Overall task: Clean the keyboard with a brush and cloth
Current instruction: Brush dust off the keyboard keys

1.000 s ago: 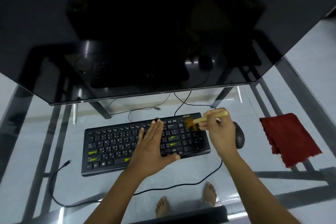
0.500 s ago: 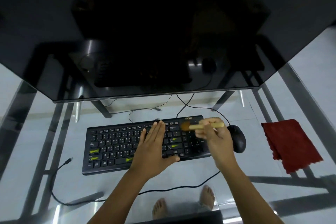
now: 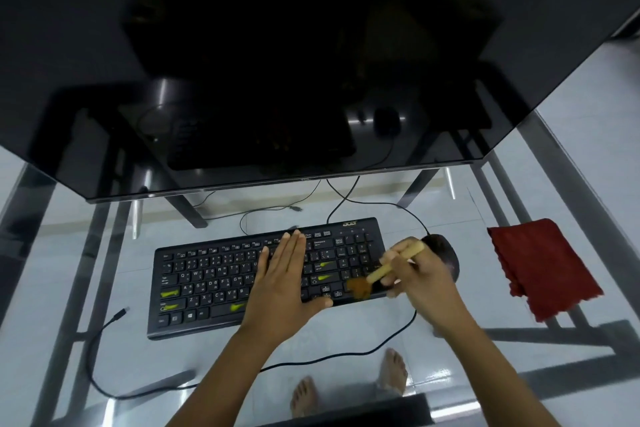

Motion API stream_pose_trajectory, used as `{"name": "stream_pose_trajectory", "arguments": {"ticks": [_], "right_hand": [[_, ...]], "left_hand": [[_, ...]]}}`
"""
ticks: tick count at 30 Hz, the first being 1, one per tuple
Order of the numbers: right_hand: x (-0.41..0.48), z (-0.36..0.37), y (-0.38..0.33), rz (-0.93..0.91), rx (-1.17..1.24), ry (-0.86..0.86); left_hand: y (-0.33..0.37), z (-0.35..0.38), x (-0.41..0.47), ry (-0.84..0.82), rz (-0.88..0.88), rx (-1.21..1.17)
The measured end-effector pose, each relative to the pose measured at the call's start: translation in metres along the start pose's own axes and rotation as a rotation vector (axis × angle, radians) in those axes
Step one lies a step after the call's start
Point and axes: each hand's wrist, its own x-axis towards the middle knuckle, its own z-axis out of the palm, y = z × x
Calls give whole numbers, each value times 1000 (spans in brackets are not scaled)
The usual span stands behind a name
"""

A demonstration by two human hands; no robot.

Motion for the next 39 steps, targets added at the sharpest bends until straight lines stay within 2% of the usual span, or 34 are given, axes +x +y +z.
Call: {"name": "stream_pose_trajectory", "arguments": {"ticks": [3,5,7,8,10,11,12,14,15,17,18,19,22,25,29,32,36,39], "right_hand": [[-1,-6,2,107,74,224],[-4,-6,5,70,147,133],[-7,-3,3,46,46,-23],[-7,-2,2,45,49,-25],[0,-4,1,107,85,105],[2,-4,0,91,101,94],[4,-1,-3,87,151,19],[7,7,-12,78,81,-139],[10,10,-15,105,73,-114],[20,9,-20,133,100,140],[25,8,-22,100,102,202],[28,9,-22,38,103,197],[32,22,-31,-34,20,-3],[37,31,-40,-54,73,78],[28,52,-52,-158,41,-167],[24,59,-63,-138,36,-88],[9,71,-66,-293,-94,-232],[7,71,-63,-216,-5,-102]], "left_hand": [[0,-1,0,-4,1,0],[0,-1,1,-1,10,1],[-2,-1,1,-12,15,-3],[-2,-1,1,-12,11,-11],[-1,-1,1,-10,3,-16],[-1,-1,1,-9,8,-9],[-1,-2,1,-10,16,-2],[-2,-3,0,-24,14,1],[-3,-4,0,-28,5,4],[-3,-6,0,-15,-28,22],[-3,-7,-1,-3,-54,29],[-3,-8,-3,1,-78,31],[-4,-9,-6,-27,-106,42],[-5,-12,-6,-2,-110,35],[-14,-17,-13,46,-134,47],[-25,-19,-24,80,-157,22],[-39,-19,-45,156,-195,-19],[-47,-18,-57,221,-236,-65]]}}
